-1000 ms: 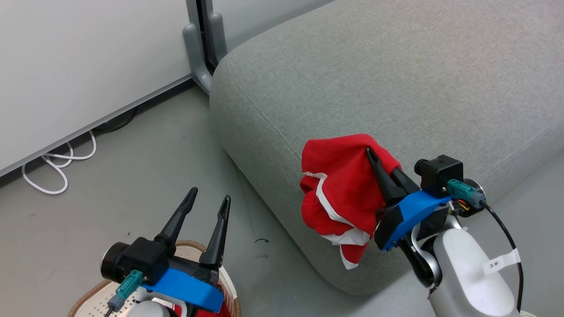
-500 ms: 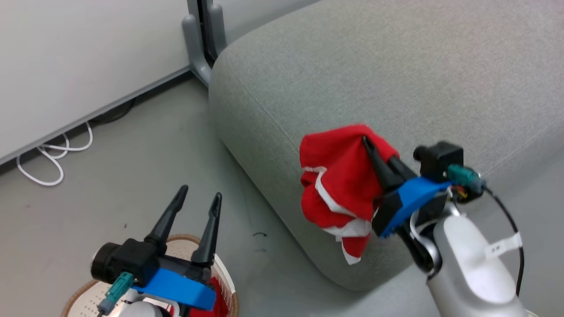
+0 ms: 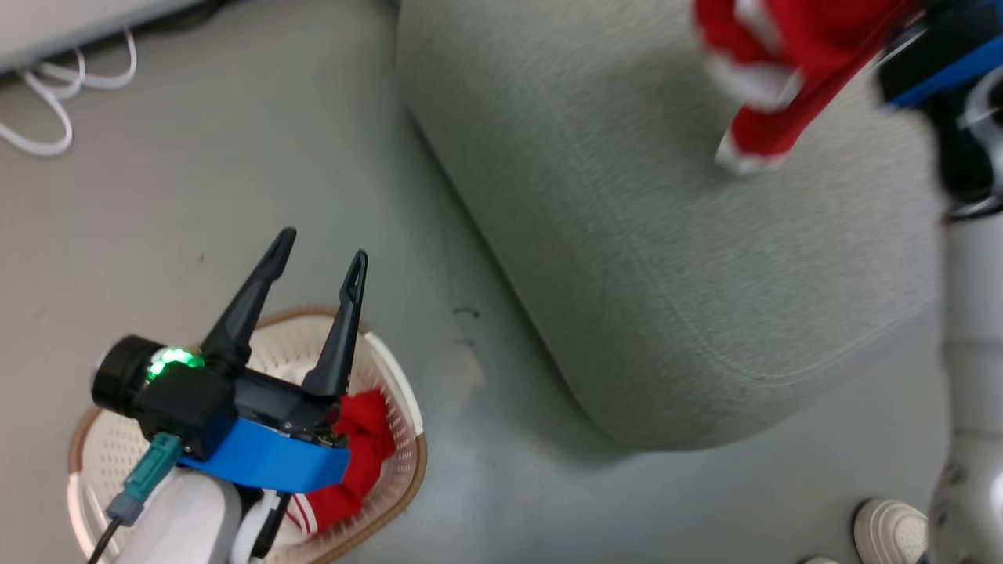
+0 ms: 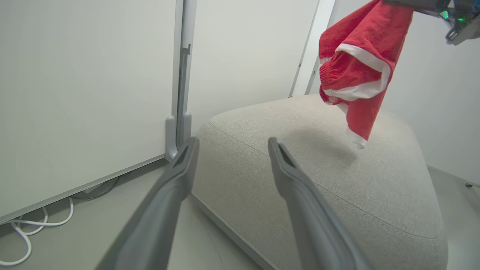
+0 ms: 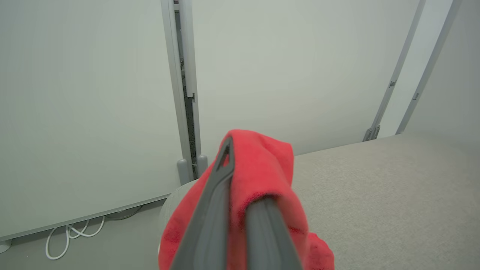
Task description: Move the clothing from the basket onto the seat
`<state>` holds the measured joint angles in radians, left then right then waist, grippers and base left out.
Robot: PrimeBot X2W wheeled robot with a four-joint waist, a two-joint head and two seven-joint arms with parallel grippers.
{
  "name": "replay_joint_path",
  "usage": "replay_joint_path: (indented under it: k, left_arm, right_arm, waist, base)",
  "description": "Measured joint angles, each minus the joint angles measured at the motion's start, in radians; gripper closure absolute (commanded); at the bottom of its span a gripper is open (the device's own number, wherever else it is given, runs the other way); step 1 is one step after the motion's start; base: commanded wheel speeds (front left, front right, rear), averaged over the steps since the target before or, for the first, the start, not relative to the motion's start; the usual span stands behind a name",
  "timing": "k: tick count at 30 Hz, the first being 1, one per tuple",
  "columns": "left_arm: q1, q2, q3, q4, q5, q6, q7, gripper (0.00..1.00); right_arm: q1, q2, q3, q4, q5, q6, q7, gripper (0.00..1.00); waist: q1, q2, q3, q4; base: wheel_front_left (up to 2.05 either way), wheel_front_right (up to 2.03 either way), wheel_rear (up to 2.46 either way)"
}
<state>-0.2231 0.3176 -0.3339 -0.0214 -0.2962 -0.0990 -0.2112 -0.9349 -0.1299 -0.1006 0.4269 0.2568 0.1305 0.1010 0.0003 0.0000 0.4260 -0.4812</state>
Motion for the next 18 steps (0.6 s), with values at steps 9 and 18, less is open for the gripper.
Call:
replay_joint_path:
  k: [9,18]
  left_arm:
    - [-0.066,0.06,0.012,-0.156,0.043,0.007,0.054,0.0]
    - [-0.076,0.085,0.019,-0.222,0.06,0.022,0.06,0.0]
  right_arm:
    - [-0.205,-0.192,-0.215,0.015,-0.041,0.0,0.053,1.0]
    - [-0.203,-0.252,-0.369,0.179,-0.106,0.0,0.002,1.0]
  waist:
    - [0.0001,0.0,0.197,0.087]
    - [0.0,0.0,0.337,0.182]
  base:
    - [0.0,0.0,0.0]
    - [0.0,0.0,0.0]
